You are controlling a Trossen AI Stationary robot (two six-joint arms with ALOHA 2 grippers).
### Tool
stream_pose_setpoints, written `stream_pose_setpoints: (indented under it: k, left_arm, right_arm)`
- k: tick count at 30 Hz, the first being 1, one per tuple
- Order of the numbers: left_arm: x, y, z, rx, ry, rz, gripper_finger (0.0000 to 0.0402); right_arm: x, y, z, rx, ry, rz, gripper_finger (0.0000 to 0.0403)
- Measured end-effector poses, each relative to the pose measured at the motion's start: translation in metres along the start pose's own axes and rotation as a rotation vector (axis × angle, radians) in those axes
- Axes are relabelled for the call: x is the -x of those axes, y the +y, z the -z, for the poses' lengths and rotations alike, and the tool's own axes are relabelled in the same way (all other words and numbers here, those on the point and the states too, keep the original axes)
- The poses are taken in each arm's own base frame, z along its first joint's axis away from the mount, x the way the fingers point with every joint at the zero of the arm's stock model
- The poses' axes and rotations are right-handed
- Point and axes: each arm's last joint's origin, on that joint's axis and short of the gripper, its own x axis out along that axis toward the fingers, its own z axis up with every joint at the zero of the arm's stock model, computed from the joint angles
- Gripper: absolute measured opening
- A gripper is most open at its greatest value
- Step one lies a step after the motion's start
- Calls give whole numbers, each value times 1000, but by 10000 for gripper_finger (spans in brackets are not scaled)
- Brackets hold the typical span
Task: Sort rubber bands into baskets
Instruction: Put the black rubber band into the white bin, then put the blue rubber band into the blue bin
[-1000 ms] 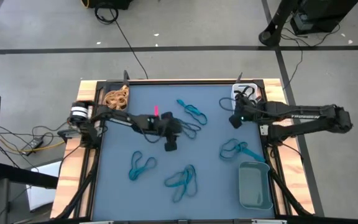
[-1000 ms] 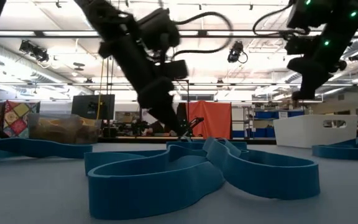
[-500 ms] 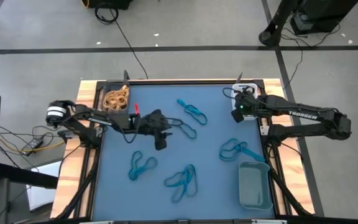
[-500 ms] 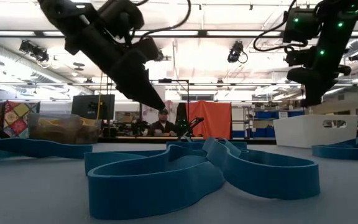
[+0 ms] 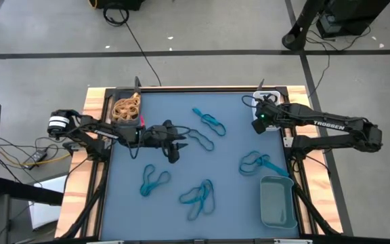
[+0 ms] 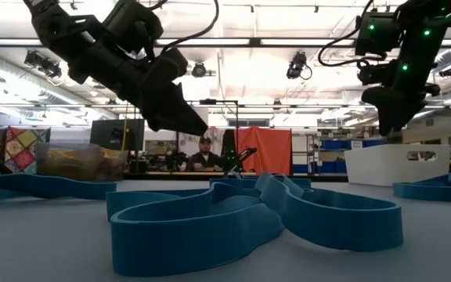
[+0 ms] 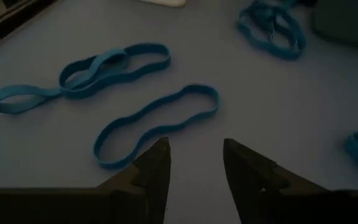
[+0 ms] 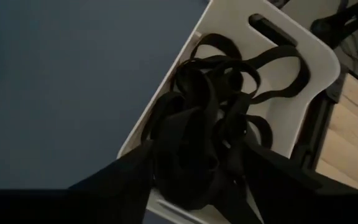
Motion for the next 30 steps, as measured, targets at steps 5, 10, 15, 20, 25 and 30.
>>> stream_pose_setpoints:
  k: [5,10,15,20,25,30]
  left_arm:
    - [1,-2,3,90,6,7,151]
    - [3,-15,5,189,11,33,151]
    - [6,-31,8,201,9,67,151]
    - [9,-41,10,212,-1,67,151]
    - [11,-50,12,194,-8,61,151]
    - [13,-55,13,180,-10,56,151]
  right_arm:
    - [-1,-3,1,-31,-4,58,268]
    - [0,0,0,-5,3,8,260]
    - [3,12,-5,92,-37,-161,248]
    - [11,32,-16,97,-157,-404,237]
    - [9,51,-23,93,-204,-471,224]
    - [-8,72,-24,136,-153,-467,206]
